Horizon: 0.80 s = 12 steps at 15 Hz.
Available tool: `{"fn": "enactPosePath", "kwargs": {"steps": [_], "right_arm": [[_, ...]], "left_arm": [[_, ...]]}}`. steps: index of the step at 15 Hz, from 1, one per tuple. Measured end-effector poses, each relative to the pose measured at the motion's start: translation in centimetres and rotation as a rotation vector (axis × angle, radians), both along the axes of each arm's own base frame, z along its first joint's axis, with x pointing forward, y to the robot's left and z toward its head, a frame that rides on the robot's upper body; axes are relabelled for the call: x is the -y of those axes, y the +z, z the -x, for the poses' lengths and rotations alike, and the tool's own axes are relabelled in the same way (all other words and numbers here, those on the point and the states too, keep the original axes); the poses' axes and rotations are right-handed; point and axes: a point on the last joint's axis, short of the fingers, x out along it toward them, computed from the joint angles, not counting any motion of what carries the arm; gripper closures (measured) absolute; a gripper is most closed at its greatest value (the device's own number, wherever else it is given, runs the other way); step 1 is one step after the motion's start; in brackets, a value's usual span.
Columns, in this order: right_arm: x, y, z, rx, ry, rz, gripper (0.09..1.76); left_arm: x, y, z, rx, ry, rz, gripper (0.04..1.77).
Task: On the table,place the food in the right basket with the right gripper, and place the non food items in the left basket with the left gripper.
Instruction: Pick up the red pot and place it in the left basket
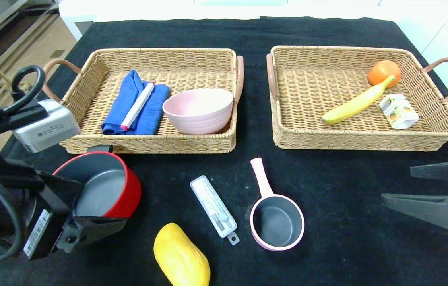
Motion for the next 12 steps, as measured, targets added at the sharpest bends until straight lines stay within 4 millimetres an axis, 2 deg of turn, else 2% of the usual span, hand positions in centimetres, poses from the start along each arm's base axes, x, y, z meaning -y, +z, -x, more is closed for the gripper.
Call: {"fn": "enactPosePath", "kwargs": {"steps": [5,12], "right_arm": [[0.0,0.0,0.0,0.001,-0.001,-0.001,0.14],[0.0,0.0,0.0,0.001,-0.003,-0.001,0.14]], "left_arm": [[0.9,-1.2,-2.2,-0.069,0.112,-0.003,0.09],[0.9,-3.4,-5.3,-0.173,0.218,-0.003,0.09]]}}
